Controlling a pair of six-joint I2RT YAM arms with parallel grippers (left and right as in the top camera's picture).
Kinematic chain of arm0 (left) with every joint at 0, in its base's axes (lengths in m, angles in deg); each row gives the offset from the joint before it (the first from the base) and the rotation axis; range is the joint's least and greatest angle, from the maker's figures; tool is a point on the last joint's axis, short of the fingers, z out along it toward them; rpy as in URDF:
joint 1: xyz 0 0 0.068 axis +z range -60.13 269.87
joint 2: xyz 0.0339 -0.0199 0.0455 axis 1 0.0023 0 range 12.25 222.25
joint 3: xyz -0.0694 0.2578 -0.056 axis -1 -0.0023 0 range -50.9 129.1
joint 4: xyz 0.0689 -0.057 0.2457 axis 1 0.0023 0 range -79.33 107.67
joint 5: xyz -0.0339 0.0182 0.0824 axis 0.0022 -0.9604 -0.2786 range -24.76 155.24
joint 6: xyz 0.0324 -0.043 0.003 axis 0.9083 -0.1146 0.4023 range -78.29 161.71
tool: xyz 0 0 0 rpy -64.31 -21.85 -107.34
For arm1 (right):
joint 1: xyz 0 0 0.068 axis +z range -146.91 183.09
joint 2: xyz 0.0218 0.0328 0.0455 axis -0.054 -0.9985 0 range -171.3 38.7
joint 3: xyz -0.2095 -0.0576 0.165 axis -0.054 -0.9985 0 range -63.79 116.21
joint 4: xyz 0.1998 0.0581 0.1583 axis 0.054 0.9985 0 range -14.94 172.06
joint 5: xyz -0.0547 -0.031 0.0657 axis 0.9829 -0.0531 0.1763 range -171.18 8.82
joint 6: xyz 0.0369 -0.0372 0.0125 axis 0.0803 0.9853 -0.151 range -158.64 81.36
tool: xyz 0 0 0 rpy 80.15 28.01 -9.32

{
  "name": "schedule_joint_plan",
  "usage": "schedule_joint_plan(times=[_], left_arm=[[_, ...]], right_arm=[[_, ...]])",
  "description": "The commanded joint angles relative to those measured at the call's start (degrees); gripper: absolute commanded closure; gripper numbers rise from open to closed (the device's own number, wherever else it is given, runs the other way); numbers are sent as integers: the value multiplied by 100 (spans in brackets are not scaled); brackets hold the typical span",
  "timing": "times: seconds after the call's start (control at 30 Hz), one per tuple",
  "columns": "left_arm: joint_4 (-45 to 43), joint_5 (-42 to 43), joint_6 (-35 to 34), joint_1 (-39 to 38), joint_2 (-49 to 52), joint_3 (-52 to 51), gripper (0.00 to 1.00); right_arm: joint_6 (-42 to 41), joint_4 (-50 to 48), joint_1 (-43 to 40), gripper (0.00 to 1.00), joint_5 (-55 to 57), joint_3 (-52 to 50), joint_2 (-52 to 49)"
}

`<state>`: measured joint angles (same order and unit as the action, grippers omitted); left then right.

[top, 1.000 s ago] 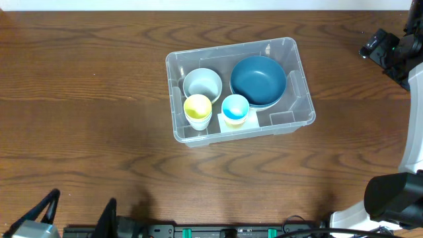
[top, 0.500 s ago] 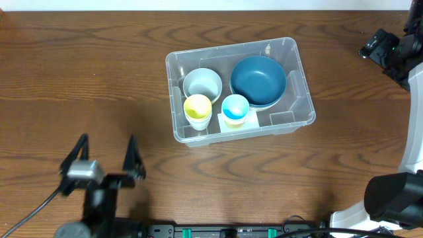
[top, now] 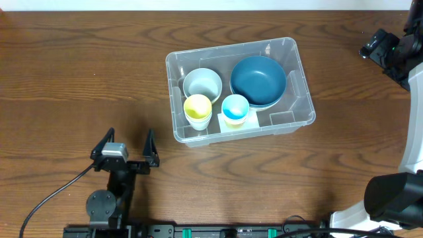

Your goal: Pack container

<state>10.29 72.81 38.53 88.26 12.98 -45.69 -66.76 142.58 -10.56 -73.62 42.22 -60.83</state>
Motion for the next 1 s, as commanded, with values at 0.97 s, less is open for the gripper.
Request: schedule_joint_plan(times=[0.97], left_arm=[[955, 44, 94, 31, -50, -249, 2]], right_arm=[[-76, 2, -33, 1, 61, -11, -24]])
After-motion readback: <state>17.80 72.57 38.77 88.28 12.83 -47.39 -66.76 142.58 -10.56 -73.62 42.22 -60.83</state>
